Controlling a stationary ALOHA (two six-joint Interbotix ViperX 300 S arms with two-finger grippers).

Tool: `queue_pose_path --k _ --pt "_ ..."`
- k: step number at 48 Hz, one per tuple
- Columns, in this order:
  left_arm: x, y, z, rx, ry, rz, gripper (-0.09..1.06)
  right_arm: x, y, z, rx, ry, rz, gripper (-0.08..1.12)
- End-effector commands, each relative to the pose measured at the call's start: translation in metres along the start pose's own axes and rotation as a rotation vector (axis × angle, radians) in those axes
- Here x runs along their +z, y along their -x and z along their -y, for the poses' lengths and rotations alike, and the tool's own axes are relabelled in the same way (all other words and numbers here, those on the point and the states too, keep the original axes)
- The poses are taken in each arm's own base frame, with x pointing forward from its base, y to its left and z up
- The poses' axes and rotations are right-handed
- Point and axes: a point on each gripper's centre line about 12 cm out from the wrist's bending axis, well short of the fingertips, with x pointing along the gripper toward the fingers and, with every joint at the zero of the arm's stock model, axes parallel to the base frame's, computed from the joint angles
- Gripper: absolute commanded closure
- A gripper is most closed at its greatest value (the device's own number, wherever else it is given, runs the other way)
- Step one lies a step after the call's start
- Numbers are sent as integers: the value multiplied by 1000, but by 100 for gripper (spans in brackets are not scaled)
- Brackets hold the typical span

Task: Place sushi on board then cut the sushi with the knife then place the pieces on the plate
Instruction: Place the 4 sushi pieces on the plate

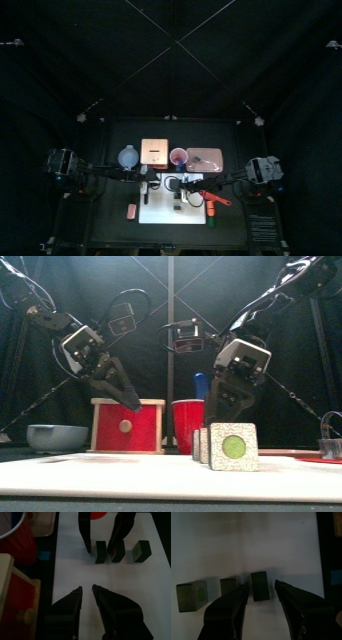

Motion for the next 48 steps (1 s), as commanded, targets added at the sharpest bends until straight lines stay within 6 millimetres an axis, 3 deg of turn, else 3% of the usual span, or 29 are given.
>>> queue_pose_path --k 1,8,15,24,33,41,48 --pt "5 1 -1 3 3 17 30 13 3 -1 9 -13 36 33" --pt "6 0 -1 3 3 18 30 11 5 -2 18 -39 35 44" --pt "5 1 -1 3 3 17 30 10 22 8 14 -82 52 44" --pt "6 0 -1 3 2 20 30 -8 61 43 -19 -201 88 44" --pt "6 0 -1 3 0 18 30 -44 90 89 -111 -328 57 44" --pt "6 -1 -1 3 2 18 30 -81 98 123 -211 -401 -34 44" --pt "5 -1 -1 3 2 14 30 -95 95 139 -250 -446 -64 44"
